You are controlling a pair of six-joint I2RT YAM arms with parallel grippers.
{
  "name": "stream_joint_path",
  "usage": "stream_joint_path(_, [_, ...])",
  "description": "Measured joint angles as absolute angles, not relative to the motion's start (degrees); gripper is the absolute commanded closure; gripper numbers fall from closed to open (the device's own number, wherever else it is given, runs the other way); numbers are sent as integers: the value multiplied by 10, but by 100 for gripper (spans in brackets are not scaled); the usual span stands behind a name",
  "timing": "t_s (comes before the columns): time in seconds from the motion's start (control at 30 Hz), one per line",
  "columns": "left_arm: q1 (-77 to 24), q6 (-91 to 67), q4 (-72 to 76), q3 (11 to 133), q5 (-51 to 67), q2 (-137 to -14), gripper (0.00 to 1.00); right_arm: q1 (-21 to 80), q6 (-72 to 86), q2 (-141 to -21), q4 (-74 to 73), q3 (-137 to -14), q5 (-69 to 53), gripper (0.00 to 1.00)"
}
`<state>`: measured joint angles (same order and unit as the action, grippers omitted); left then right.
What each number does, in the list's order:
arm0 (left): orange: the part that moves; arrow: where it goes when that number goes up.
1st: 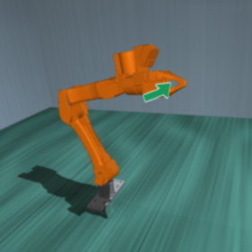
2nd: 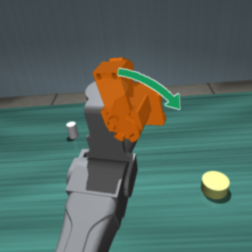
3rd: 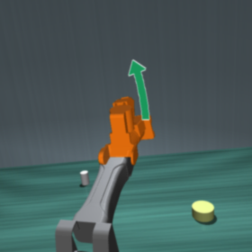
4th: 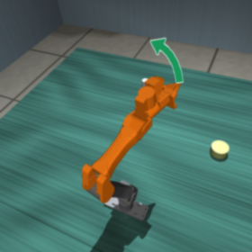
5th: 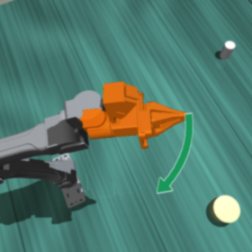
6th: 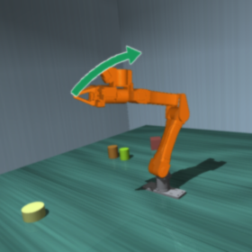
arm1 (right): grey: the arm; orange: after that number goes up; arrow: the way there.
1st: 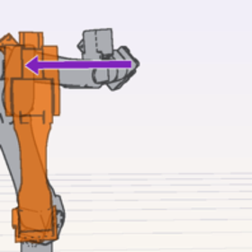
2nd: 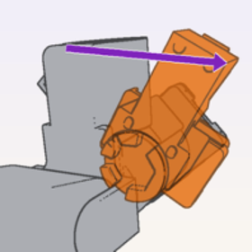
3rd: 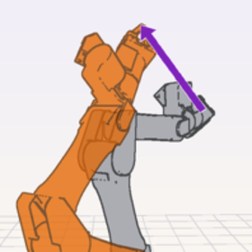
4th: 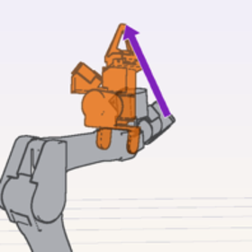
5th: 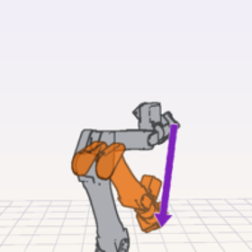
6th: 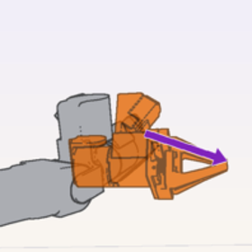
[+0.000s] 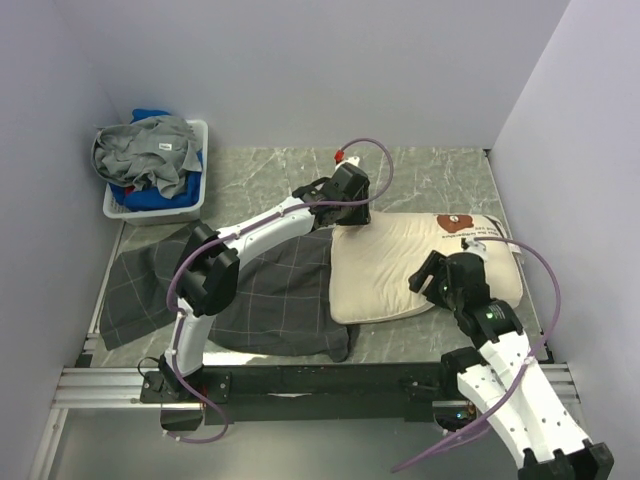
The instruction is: Put the pillow into the pillowcase
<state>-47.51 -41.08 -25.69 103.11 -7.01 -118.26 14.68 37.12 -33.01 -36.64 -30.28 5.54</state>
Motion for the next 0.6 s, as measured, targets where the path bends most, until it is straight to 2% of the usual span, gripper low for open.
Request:
stream_joint_path(0.1, [-475, -410, -250, 1031, -70, -1183, 46, 163, 368, -344, -375, -319, 62, 17])
stream_joint_path(0.17, [-475, -409, -246, 1031, -70, -1183, 39, 164, 369, -336, -383, -327, 67, 11])
stream_joint_path(0.23, [-475, -409, -246, 1031, -70, -1183, 34, 165, 375, -321, -385, -332, 65, 10])
stream_joint_path(0.37, [-474, -410, -243, 1021, -70, -1177, 31, 165, 380, -308, -397, -367, 42, 7])
stream_joint_path(0.53, [-461, -416, -242, 957, -60, -1126, 18, 165, 381, -308, -396, -425, -10, 4])
stream_joint_path(0.6, [-449, -421, -239, 921, -54, -1090, 16, 166, 380, -305, -392, -438, -22, 4])
